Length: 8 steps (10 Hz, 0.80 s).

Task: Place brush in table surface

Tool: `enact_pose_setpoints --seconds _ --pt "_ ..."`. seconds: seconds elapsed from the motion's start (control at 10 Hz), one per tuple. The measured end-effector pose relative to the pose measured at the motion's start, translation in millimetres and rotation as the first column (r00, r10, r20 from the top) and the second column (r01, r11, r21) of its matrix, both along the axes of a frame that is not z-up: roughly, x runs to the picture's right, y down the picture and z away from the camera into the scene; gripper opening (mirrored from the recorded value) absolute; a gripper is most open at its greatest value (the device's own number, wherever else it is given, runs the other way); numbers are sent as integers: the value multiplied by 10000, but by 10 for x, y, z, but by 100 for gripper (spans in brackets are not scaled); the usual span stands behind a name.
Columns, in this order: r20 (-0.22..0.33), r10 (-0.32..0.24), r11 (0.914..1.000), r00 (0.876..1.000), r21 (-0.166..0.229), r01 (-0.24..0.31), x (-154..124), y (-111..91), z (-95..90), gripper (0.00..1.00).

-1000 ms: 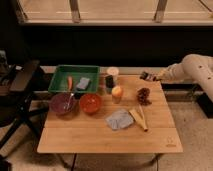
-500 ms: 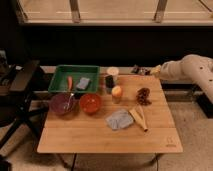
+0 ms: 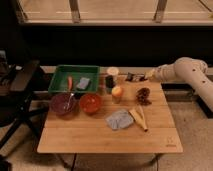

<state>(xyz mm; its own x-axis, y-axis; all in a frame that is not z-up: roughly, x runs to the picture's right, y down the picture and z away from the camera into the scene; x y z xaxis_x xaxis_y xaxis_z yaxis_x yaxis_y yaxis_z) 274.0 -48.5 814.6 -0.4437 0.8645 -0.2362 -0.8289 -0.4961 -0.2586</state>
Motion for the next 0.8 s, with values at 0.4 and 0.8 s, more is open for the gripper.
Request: enact_pose_setpoints --seconds 0.4,0.8 --pt "369 104 9954 9993 -954 -69 -221 318 242 4" --pt "626 246 9837 9977 -1794 -130 -436 557 373 31"
